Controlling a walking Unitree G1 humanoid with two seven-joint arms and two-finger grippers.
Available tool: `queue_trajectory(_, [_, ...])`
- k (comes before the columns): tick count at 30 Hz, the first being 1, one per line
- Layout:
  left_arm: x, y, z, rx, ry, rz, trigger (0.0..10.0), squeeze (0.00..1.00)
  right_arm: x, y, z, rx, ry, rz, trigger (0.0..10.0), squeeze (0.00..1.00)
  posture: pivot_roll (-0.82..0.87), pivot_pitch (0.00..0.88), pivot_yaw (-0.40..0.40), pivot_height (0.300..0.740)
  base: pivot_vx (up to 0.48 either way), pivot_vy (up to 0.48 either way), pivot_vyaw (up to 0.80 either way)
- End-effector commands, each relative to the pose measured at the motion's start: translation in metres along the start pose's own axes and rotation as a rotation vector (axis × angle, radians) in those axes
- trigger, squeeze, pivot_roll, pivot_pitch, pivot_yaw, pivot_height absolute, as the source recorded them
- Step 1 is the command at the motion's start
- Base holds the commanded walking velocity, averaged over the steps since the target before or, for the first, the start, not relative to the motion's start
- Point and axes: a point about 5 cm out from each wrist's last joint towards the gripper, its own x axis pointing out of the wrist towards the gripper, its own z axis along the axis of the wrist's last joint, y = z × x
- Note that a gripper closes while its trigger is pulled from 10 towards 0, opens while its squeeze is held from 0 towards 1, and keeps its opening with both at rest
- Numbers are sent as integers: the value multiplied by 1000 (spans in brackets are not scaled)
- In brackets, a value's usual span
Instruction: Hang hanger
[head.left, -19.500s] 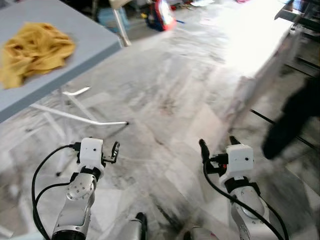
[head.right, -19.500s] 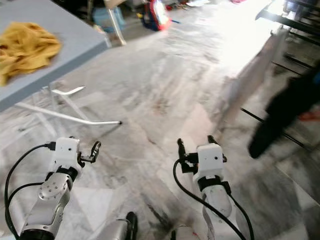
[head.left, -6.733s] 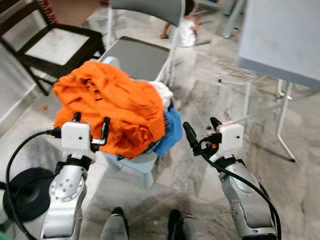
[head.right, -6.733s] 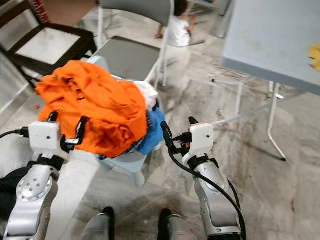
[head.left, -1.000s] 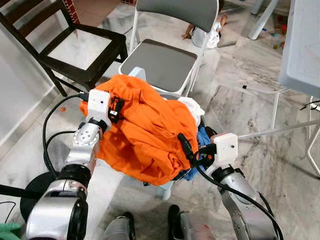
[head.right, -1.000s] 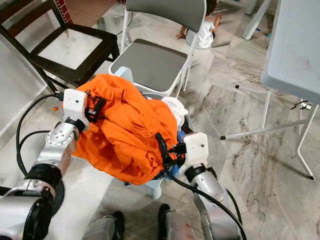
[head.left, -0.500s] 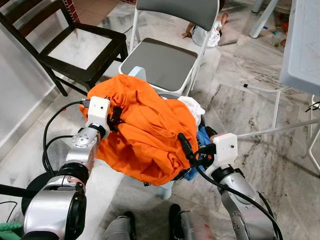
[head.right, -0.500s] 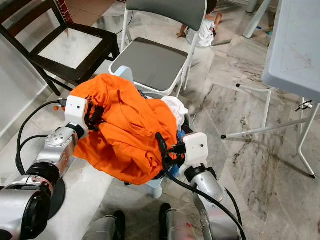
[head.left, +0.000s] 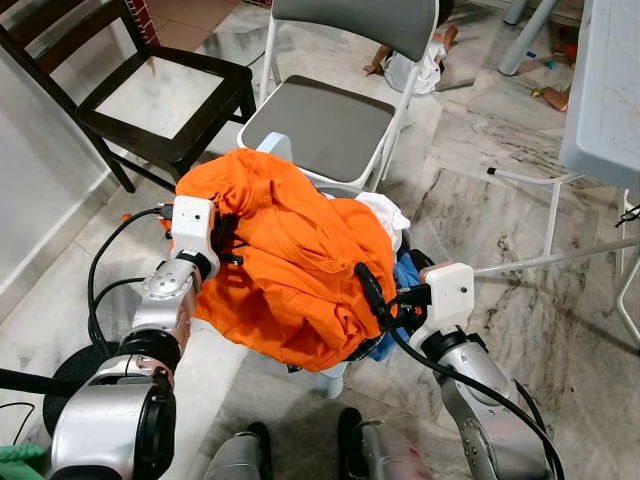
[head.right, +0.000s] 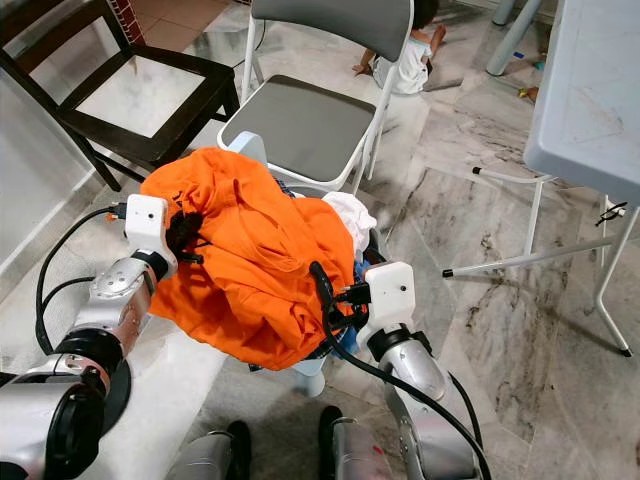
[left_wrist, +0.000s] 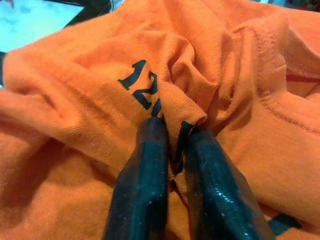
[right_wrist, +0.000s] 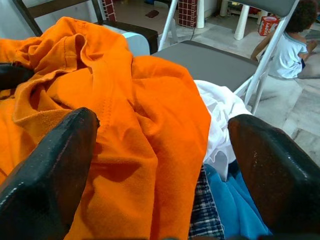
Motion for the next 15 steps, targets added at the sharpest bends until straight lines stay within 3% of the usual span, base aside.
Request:
queue_trajectory(1, [-5, -1, -15, -23, 48, -8, 0, 0, -1, 2, -4, 3, 14, 9, 10000, 0, -10, 285, -15, 740, 0, 0, 0])
queue_trajectory(9, [-8, -2, -18, -57, 36, -2, 0, 0, -1, 0, -4, -2, 14, 7, 10000, 0, -13, 278, -13, 740, 0, 0, 0])
queue_trajectory(15, [-22, -10, -28, -80, -12, -63, 0, 0, -3, -2, -5, -4, 14, -3, 10000, 0, -12, 279, -11, 740, 0, 0, 0])
